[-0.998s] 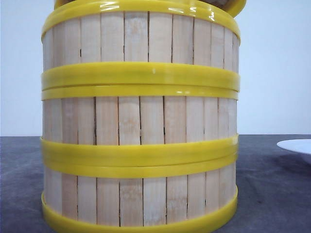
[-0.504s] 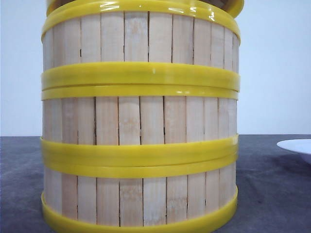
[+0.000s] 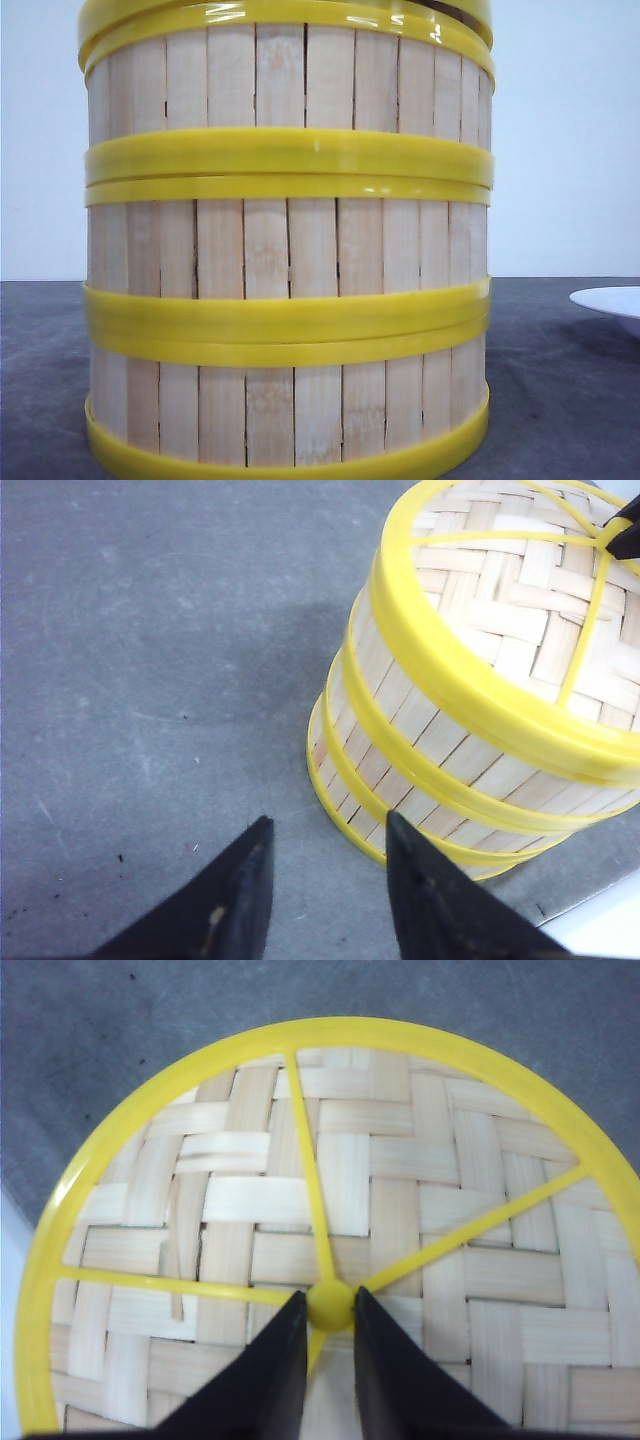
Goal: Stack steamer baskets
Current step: 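Open the right gripper and withdraw it from the lid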
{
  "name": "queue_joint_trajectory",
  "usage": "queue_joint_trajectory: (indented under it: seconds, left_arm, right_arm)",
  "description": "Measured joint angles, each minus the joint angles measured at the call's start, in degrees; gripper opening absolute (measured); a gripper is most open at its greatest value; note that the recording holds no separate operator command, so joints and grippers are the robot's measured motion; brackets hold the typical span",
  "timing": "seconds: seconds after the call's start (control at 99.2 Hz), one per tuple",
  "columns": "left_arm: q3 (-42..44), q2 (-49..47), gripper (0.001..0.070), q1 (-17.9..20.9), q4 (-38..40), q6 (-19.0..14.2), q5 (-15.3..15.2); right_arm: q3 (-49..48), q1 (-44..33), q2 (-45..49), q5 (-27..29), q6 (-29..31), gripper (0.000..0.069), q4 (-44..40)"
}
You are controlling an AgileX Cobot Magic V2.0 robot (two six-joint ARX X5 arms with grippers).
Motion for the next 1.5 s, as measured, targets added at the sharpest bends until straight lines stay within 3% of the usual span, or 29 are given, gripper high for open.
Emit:
queue_joint_trajectory:
  seconds: [0.454, 0.504, 0.625, 0.686, 0.948, 1.17, 1.502]
  left_arm:
    - [0.0, 0.0, 0.0199, 0.0, 0.0, 0.0, 0.0]
    - [0.0, 0.0, 0.0199, 0.0, 0.0, 0.0, 0.0]
    - [0.0, 0.0, 0.0199, 0.0, -0.11, 0.0, 0.0]
    - [0.0, 0.0, 0.0199, 0.0, -0.15, 0.0, 0.0]
    - [0.0, 0.0, 0.0199, 0.0, -0.2, 0.0, -0.02]
    - [0.0, 0.0, 0.0199, 0.0, -0.17, 0.0, 0.0]
    - [0.0, -3.3, 0.0199, 0.0, 4.26, 0.02, -0.02]
  right_arm:
    - [0.0, 0.0, 0.02, 0.04, 0.22, 0.0057, -1.38]
    - [0.0, 0.0, 0.02, 0.11, 0.24, 0.0091, -1.55]
    - [0.0, 0.02, 0.02, 1.36, 0.33, 0.0283, -2.16]
    - [0.0, 0.02, 0.02, 2.69, 0.35, 0.0339, -2.01]
    - [0.0, 0.02, -2.32, 3.89, 0.35, 0.0373, 2.34]
    - [-0.02, 0.44, -12.96, 13.88, 0.35, 0.0373, 5.62]
    - [-0.44, 2.89, -26.64, 29.94, 0.39, 0.0373, 2.73]
